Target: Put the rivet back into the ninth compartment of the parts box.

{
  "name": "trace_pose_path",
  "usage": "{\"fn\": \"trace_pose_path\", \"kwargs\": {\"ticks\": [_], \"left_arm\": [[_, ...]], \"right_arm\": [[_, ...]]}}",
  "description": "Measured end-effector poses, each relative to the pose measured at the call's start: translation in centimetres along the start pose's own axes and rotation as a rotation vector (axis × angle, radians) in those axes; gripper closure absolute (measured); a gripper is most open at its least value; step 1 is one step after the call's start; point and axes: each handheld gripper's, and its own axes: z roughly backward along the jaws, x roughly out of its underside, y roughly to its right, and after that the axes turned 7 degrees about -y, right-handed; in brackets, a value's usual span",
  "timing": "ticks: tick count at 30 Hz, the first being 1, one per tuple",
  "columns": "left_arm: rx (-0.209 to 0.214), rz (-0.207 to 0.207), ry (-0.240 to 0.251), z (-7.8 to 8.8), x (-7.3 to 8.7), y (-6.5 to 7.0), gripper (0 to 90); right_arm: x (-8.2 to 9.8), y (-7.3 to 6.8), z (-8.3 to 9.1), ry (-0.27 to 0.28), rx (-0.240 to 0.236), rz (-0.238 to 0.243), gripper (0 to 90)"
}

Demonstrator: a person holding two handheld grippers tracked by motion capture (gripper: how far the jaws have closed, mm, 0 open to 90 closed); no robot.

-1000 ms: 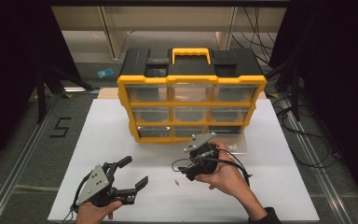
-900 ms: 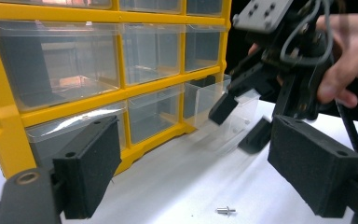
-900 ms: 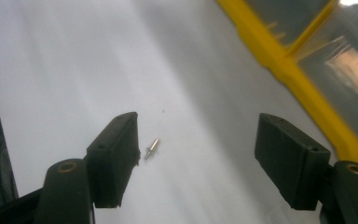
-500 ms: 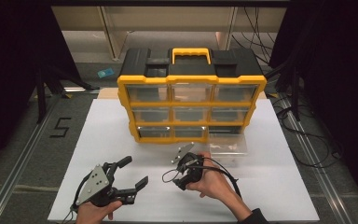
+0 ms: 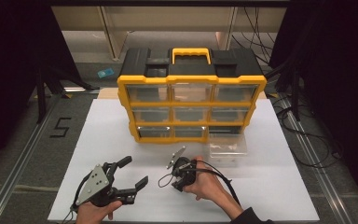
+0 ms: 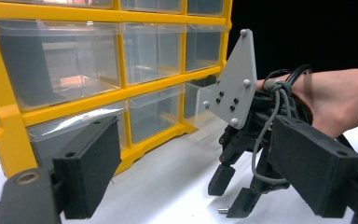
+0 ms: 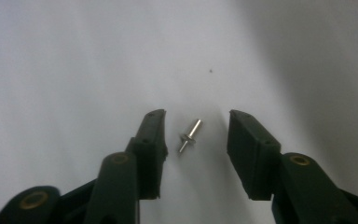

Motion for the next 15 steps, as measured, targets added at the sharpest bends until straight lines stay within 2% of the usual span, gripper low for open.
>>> {"fn": "trace_pose_path", "kwargs": {"ticks": [2, 3, 5, 6, 7, 8, 9, 10, 11, 12, 13, 15], "left_arm": [[0.001, 0.0, 0.0, 0.0, 0.0, 0.0, 16.5], [0.0, 0.003, 0.0, 0.0, 0.01, 0.0, 16.5], [0.001, 0.002, 0.001, -0.01, 0.01, -0.01, 16.5], [0.001, 0.003, 0.0, -0.01, 0.02, -0.01, 16.5], [0.002, 0.003, -0.001, -0.02, 0.02, -0.01, 16.4], [0.002, 0.003, 0.0, -0.02, 0.02, -0.01, 16.4], [0.001, 0.003, 0.0, -0.02, 0.02, -0.01, 16.4], [0.001, 0.004, 0.0, -0.01, 0.01, 0.0, 16.5], [0.001, 0.005, 0.0, 0.0, 0.01, 0.0, 16.5], [0.0, 0.006, 0.001, -0.01, 0.01, 0.0, 16.5], [0.0, 0.004, 0.001, 0.0, 0.01, -0.01, 16.5], [0.001, 0.004, 0.0, 0.01, 0.01, 0.01, 16.5]], "right_arm": [[-0.05, 0.03, -0.09, -0.011, 0.002, 0.008, 63.7], [-0.05, 0.21, -0.2, 0.0, 0.005, 0.037, 64.7], [-0.08, 0.24, -0.29, -0.025, 0.002, 0.039, 68.2], [-0.08, -0.01, -0.26, -0.048, 0.009, -0.011, 70.8], [-0.12, 0.1, -0.32, -0.049, 0.041, 0.001, 73.1], [-0.11, 0.11, -0.27, -0.037, 0.006, -0.001, 75.4], [-0.1, 0.23, -0.32, -0.042, 0.023, 0.009, 76.6], [-0.14, 0.1, -0.31, -0.034, 0.005, 0.001, 78.9], [-0.18, 0.05, -0.32, -0.035, -0.003, 0.012, 82.7], [-0.18, 0.05, -0.32, -0.035, -0.003, 0.012, 82.7], [-0.17, 0.19, -0.36, -0.041, 0.018, 0.032, 83.0], [-0.22, 0.04, -0.31, -0.038, -0.001, 0.021, 83.3]]}}
